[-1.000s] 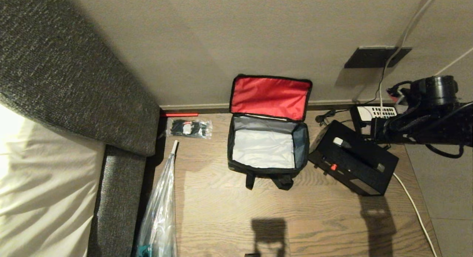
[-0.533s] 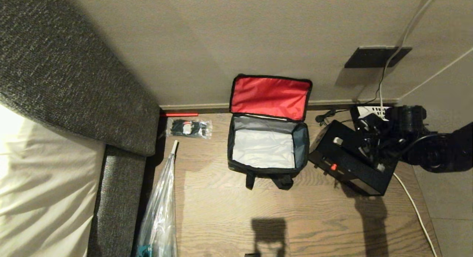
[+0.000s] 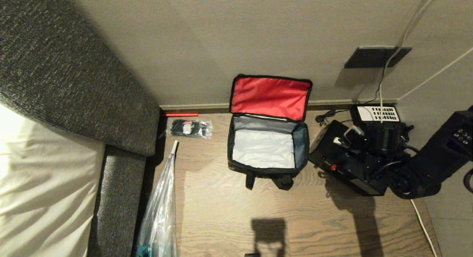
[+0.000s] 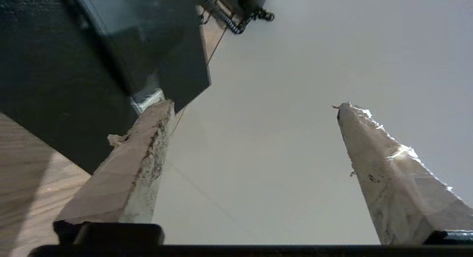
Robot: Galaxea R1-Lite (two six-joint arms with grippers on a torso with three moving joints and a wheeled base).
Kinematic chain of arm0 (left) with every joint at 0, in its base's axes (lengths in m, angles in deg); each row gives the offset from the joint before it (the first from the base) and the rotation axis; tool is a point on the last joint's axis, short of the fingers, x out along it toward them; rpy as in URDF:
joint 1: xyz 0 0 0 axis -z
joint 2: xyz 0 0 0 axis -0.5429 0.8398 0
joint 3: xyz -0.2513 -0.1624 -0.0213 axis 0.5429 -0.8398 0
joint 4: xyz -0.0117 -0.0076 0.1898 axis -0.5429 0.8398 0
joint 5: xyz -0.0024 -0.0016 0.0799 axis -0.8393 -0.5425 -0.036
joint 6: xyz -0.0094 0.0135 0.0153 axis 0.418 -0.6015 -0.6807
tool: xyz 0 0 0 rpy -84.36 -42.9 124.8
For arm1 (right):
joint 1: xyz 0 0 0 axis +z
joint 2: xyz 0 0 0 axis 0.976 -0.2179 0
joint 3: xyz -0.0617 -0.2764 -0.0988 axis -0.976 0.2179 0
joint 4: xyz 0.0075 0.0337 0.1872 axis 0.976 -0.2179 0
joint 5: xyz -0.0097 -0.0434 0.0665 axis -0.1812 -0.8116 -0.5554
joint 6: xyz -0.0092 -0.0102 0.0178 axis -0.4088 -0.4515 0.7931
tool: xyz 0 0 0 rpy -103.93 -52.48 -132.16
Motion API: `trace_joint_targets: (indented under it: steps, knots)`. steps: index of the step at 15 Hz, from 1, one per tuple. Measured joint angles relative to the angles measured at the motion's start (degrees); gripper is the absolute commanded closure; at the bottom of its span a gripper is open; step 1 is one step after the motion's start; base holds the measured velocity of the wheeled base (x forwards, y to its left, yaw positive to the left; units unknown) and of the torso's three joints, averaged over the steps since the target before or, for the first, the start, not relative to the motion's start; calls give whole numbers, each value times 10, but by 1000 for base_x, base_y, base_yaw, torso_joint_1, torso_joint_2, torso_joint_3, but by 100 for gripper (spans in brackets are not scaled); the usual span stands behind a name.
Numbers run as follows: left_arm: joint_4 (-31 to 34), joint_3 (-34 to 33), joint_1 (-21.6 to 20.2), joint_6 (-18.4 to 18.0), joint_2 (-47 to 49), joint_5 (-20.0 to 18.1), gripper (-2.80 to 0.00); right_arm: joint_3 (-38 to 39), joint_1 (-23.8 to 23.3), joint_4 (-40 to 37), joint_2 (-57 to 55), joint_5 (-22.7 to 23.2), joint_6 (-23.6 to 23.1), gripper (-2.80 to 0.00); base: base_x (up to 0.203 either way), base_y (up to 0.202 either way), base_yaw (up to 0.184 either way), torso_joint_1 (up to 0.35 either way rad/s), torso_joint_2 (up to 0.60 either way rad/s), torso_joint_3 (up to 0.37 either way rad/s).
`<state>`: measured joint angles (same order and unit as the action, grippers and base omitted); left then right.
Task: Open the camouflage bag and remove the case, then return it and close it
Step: Grip the handle again
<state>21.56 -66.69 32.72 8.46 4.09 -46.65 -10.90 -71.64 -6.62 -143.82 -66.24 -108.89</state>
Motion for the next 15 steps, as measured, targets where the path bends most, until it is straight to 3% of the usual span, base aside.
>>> trace_joint_targets:
  steps: [3, 8, 15]
  knots:
    - [0, 0, 0, 0, 0, 0, 0, -21, 11, 46, -46, -52, 1, -280, 0, 0, 0, 0, 0, 0]
    - [0, 0, 0, 0, 0, 0, 0, -48, 14, 91, -101, -55, -4, -280, 0, 0, 0, 0, 0, 0]
    - [0, 0, 0, 0, 0, 0, 0, -86, 14, 156, -152, -56, -86, -280, 0, 0, 0, 0, 0, 0]
